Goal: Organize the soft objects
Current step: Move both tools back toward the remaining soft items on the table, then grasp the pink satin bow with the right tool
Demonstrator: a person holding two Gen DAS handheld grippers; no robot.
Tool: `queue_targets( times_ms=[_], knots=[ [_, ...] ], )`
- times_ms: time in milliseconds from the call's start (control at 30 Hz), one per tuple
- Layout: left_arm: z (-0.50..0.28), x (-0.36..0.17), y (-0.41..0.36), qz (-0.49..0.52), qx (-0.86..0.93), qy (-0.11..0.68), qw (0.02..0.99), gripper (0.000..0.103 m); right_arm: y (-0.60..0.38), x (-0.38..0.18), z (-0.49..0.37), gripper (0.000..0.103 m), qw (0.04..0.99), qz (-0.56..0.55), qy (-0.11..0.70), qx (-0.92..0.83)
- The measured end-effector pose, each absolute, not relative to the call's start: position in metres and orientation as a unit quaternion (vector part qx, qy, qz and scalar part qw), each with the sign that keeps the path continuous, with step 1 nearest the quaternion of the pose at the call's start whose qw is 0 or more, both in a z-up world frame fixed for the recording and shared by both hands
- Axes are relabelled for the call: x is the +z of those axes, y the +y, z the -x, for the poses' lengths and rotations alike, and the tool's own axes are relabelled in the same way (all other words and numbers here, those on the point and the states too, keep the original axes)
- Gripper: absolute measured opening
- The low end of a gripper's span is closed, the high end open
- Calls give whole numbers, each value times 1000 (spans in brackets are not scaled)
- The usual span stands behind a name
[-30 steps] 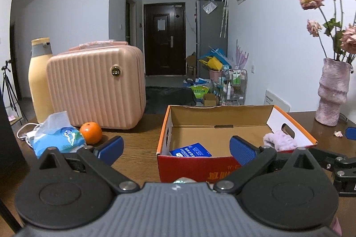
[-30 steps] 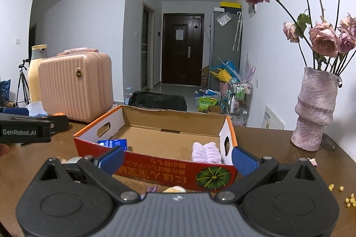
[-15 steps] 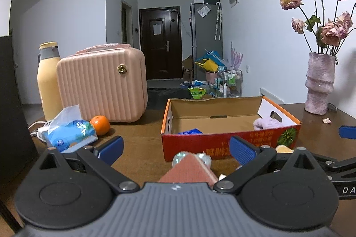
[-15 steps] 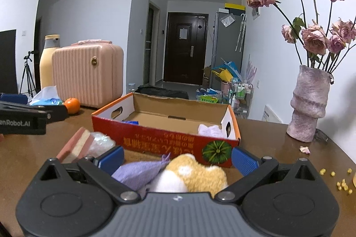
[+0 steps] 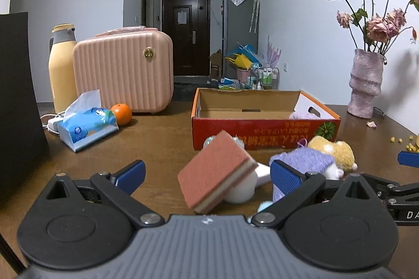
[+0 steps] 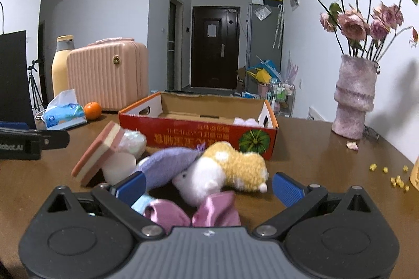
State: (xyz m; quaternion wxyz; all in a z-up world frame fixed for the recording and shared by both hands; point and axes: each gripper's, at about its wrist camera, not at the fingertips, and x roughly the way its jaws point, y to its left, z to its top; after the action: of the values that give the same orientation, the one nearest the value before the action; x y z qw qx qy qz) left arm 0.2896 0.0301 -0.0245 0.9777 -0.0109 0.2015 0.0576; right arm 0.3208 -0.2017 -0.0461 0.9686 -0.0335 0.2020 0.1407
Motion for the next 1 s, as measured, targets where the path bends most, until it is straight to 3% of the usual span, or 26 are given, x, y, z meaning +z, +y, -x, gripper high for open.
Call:
queue_targets(
  times_ms=[1000],
  knots=[
    [-289,-41,67,26,44,244,968,103,-164,-102,-366,103,926,95,328,163]
  ],
)
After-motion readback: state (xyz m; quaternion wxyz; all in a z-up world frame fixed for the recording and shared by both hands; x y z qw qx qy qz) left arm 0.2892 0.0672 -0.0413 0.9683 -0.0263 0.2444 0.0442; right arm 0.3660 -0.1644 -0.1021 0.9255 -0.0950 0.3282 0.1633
